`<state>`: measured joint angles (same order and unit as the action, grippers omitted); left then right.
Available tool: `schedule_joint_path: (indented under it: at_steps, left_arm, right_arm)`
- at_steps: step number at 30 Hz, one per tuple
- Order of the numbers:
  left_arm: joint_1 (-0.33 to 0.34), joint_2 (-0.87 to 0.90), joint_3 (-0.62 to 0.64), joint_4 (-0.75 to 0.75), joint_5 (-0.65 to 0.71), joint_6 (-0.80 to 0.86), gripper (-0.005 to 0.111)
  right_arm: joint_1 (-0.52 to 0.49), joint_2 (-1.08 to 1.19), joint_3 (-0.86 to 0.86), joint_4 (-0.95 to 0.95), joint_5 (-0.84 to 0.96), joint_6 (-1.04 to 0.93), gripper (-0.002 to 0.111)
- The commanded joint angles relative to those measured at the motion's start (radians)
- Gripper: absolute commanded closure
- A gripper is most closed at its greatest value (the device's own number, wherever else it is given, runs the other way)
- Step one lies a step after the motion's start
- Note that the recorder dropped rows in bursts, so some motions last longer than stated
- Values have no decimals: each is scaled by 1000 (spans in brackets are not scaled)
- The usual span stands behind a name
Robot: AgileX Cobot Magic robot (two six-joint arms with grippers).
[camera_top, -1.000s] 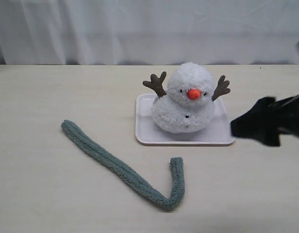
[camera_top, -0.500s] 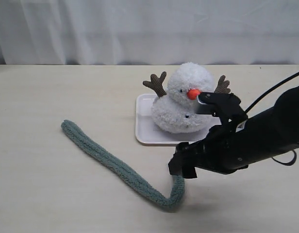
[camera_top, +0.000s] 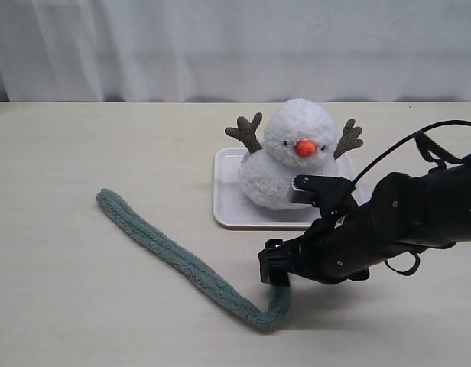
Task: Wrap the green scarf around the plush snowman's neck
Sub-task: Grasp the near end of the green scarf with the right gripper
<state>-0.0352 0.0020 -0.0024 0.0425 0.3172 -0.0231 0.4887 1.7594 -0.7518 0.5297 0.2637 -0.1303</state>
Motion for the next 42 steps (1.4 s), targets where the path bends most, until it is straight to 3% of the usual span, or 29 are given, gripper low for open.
schedule_joint_path:
  at_steps: [1,11,19,33,36,42]
  left_arm:
    - [0,-2,2,0,-9,-4,107]
    - [0,-2,2,0,-9,-4,107]
    - [0,-2,2,0,-9,-4,107]
    - [0,-2,2,0,-9,-4,107]
    - [0,-2,2,0,-9,-4,107]
    - [0,-2,2,0,-9,-4,107]
  right_arm:
    - [2,45,-37,4,0,-4,21]
    - [2,136,-69,6,48,-4,22]
    - [2,138,-69,1,179,-29,44]
    - [2,155,-69,8,241,-15,46]
    - [2,162,-69,8,239,-15,56]
    - [2,162,-73,8,239,-15,91]
